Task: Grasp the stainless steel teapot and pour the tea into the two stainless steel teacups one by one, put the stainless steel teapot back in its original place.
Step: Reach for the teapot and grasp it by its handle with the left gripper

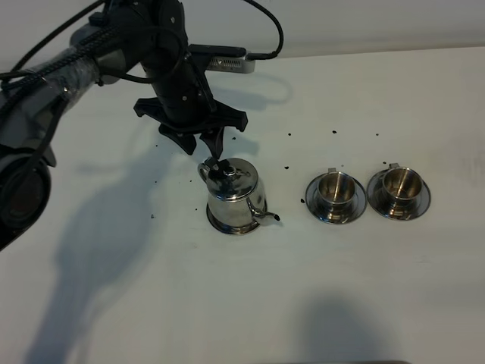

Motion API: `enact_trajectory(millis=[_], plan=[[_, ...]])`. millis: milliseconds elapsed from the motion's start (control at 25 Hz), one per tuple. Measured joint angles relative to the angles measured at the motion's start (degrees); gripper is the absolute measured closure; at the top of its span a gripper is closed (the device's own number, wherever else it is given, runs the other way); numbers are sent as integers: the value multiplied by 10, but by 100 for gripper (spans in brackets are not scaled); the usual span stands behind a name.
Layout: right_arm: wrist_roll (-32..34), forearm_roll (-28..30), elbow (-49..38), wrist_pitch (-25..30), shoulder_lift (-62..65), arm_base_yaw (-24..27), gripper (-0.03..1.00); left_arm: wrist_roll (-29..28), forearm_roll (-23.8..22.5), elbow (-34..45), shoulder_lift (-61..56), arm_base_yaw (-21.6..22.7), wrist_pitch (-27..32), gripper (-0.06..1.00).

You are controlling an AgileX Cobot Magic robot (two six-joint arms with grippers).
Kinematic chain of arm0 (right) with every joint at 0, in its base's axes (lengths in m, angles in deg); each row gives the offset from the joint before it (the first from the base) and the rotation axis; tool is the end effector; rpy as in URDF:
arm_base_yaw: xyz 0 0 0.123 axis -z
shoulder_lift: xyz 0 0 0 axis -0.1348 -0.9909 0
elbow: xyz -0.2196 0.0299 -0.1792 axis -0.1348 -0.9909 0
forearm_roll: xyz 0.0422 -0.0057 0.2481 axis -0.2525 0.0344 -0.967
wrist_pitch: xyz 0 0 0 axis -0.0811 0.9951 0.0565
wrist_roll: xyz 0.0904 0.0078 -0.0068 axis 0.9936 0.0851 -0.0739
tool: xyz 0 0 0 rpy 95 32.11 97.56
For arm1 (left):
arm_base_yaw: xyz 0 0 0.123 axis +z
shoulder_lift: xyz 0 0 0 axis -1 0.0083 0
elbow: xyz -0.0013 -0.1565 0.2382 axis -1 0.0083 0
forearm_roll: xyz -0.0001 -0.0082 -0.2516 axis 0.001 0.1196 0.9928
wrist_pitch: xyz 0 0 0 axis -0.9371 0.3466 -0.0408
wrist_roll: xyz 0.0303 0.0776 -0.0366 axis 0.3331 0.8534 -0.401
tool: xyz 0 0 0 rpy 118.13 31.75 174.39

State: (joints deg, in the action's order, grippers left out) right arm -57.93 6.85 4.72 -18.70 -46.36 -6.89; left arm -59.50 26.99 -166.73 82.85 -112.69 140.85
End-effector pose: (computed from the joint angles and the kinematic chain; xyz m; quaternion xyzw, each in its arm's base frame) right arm -0.0054 0.0085 0.2751 -0.0210 0.8537 0.0328 0.5194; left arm 0.4376 -0.1984 0.1837 0.1646 0.9815 -0.0741 0.0634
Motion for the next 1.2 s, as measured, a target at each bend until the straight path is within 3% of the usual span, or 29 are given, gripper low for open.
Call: enact_trajectory(millis=[640, 960, 1200], plan=[[1, 0, 0, 0, 0, 0, 75, 9, -1, 21, -1, 6, 0, 48], [0, 0, 0, 0, 0, 0, 75, 14, -14, 97, -36, 13, 0, 48], [0, 0, 0, 0, 0, 0, 75, 14, -30, 107, -59, 18, 0, 48]])
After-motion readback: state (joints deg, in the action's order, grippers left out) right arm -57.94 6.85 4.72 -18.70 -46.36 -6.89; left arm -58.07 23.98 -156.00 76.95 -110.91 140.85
